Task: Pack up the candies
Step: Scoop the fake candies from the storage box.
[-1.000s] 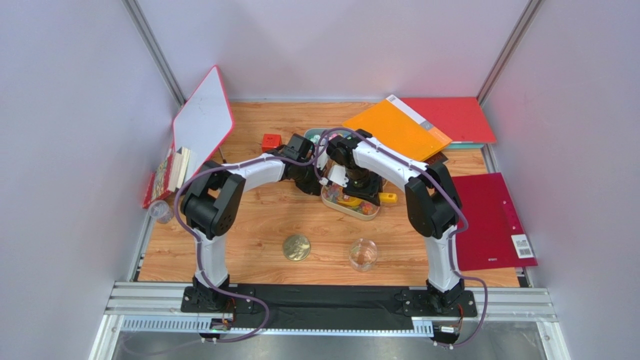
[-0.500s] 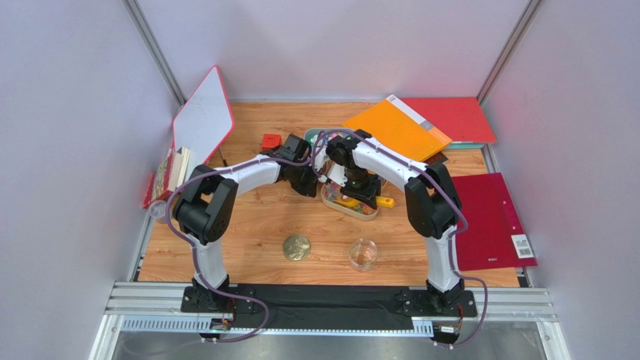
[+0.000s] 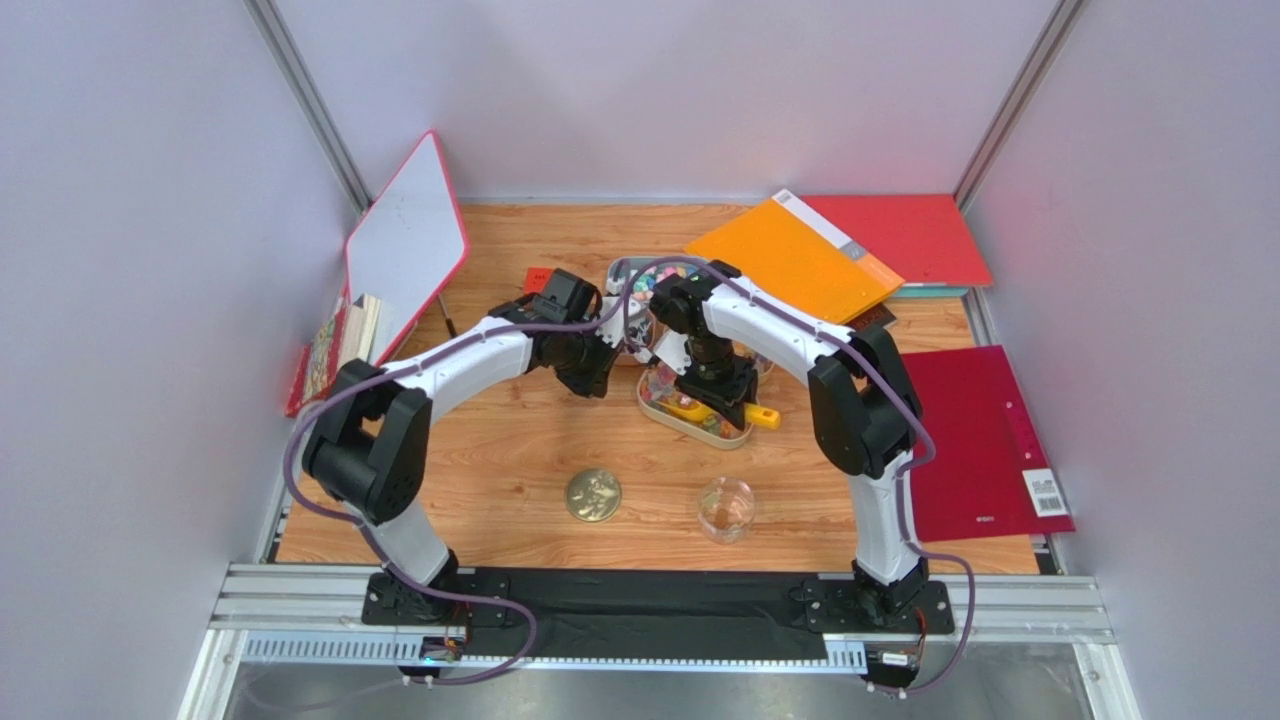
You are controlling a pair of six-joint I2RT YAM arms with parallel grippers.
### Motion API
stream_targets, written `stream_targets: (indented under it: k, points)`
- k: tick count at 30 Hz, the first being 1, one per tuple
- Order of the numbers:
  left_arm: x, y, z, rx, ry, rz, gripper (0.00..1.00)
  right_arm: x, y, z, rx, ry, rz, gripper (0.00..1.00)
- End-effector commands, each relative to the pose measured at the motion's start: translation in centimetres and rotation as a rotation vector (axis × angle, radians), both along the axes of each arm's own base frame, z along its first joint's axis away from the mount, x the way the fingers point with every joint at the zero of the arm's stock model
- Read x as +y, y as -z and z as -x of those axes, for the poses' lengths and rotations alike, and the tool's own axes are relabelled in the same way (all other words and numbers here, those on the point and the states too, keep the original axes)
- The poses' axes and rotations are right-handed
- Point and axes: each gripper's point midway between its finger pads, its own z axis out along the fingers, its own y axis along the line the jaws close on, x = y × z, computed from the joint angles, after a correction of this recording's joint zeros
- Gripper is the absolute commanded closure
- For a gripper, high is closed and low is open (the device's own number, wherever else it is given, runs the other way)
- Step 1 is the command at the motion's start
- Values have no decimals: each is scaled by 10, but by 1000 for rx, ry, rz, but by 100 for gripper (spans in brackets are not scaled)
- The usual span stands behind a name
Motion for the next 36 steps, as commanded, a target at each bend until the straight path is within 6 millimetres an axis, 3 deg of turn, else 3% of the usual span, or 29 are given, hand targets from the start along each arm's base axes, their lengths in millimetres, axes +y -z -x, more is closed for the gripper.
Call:
stream_targets:
  k: [1, 6, 9, 18, 22, 30, 35, 36]
  points:
    - [-12, -48, 23, -124, 195, 59, 100, 19, 24, -16, -37, 147, -61, 100]
    - [0, -60, 35, -144, 216, 42, 100, 20, 22, -27, -68, 196, -81, 100]
    - [4, -64, 39, -148, 216, 38, 100, 25, 24, -23, -39, 214, -112, 100]
    - [25, -71, 39, -178, 196, 1, 100, 29, 37, -32, -125, 236, -149, 100]
    - [33, -69, 40, -178, 191, -22, 100, 22, 41, -38, -179, 238, -141, 100]
    - [42, -72, 34, -188, 178, -39, 100, 25, 25, -50, -298, 241, -227, 100]
    - [45, -67, 33, -183, 195, -61, 100, 20, 12, -46, -365, 239, -279, 100]
    - [45, -65, 32, -180, 199, -65, 100, 16, 17, -41, -362, 239, -275, 100]
